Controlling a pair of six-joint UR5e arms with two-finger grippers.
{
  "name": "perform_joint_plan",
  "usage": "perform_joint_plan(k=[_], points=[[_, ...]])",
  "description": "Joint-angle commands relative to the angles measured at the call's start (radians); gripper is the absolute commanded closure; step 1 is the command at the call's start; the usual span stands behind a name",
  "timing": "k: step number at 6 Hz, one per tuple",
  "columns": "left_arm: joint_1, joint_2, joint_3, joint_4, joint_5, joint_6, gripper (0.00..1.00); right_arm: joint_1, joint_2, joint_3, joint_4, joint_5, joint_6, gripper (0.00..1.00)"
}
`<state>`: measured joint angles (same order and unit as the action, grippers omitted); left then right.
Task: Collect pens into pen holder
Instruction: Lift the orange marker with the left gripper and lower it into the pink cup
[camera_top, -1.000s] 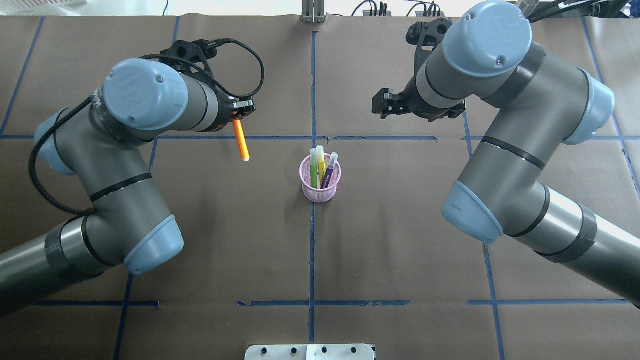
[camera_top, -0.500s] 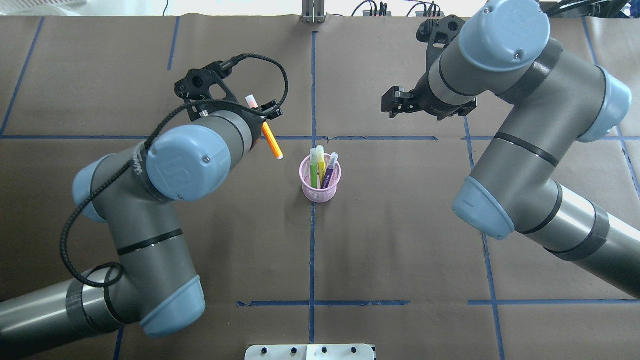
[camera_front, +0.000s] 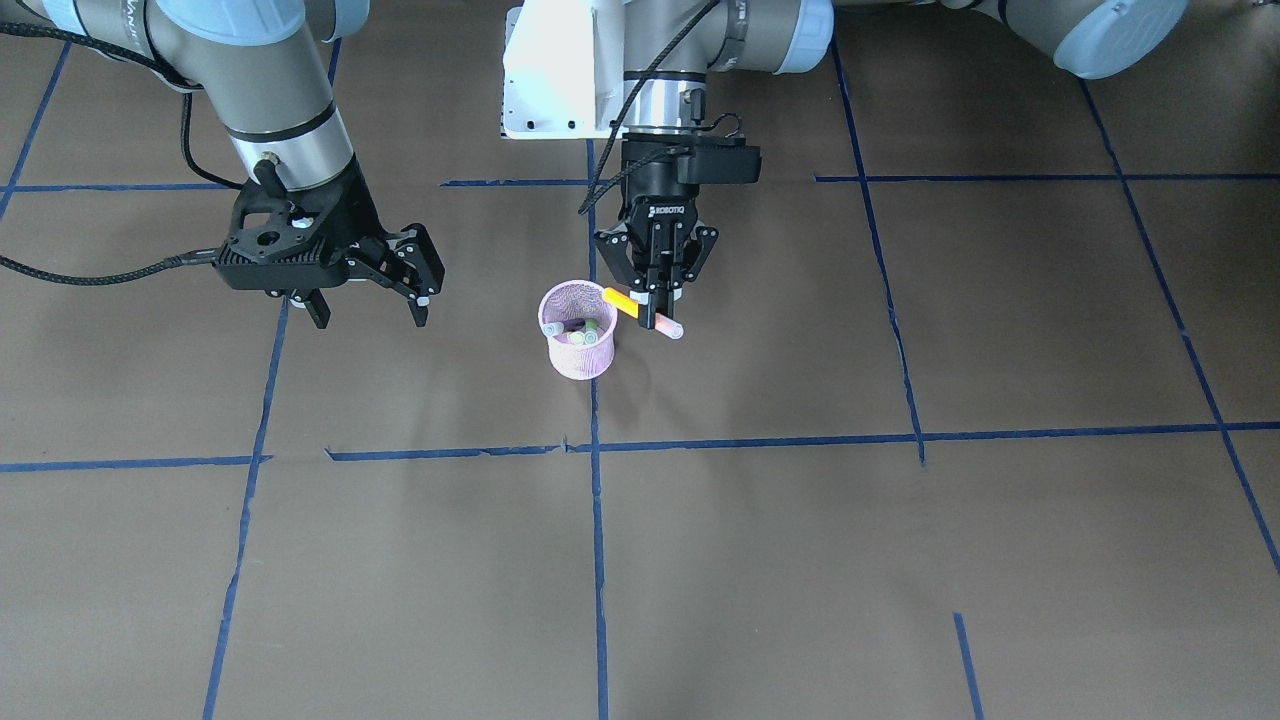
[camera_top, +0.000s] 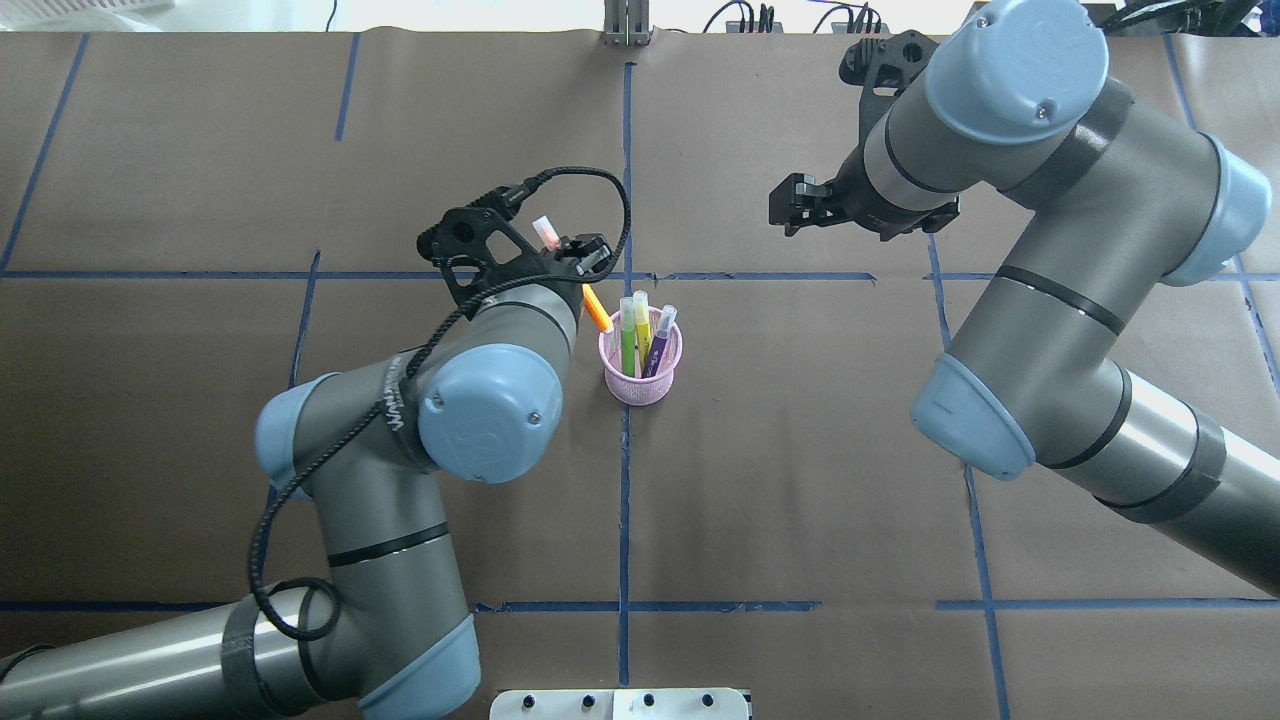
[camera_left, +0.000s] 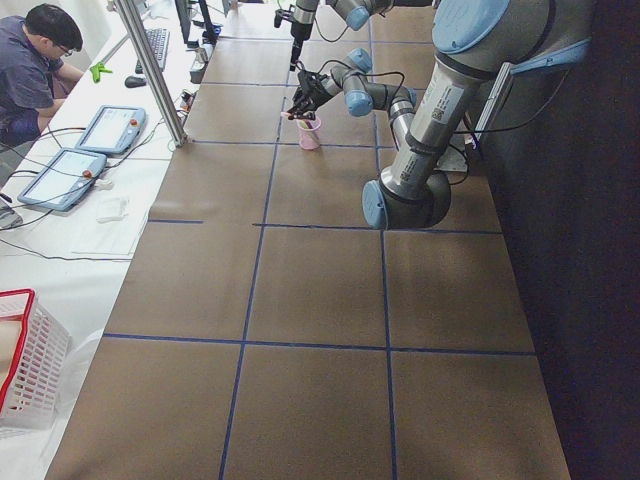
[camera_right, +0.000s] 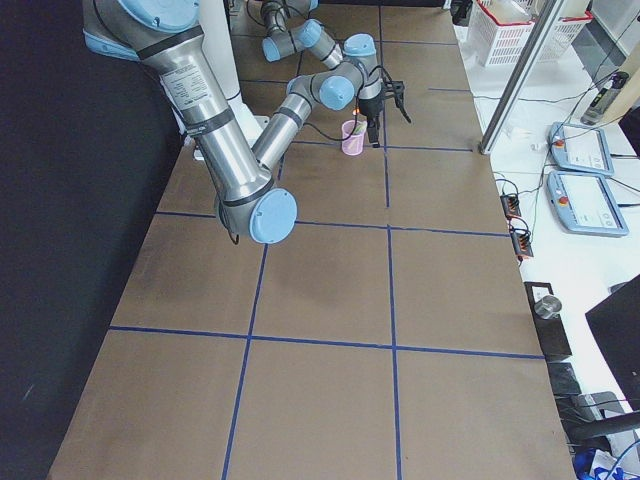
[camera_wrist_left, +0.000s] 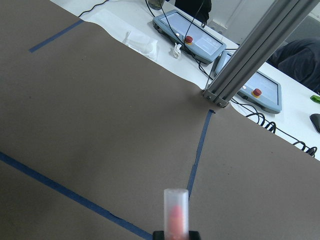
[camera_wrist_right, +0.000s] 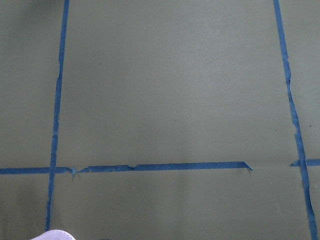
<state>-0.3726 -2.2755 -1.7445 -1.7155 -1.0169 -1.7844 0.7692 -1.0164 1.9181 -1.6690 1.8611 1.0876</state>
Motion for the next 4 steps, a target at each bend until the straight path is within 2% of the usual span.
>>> perform_joint_plan(k=[1, 2, 3, 4], points=[[0.023, -0.028, 0.061, -0.003, 0.032, -0.018, 1.0, 0.001, -0.005, 0.012, 0.0, -0.002, 0.001, 0.0], [0.024, -0.035, 0.077, -0.004, 0.031, -0.027, 1.0, 0.001, -0.007, 0.015, 0.0, -0.002, 0.002, 0.0], [0.041, -0.036, 0.077, -0.003, 0.032, -0.018, 0.88, 0.001, -0.007, 0.015, 0.0, -0.002, 0.002, 0.0], [0.043, -0.035, 0.077, -0.004, 0.031, -0.009, 0.69, -0.001, -0.013, 0.016, 0.0, -0.005, 0.002, 0.0]])
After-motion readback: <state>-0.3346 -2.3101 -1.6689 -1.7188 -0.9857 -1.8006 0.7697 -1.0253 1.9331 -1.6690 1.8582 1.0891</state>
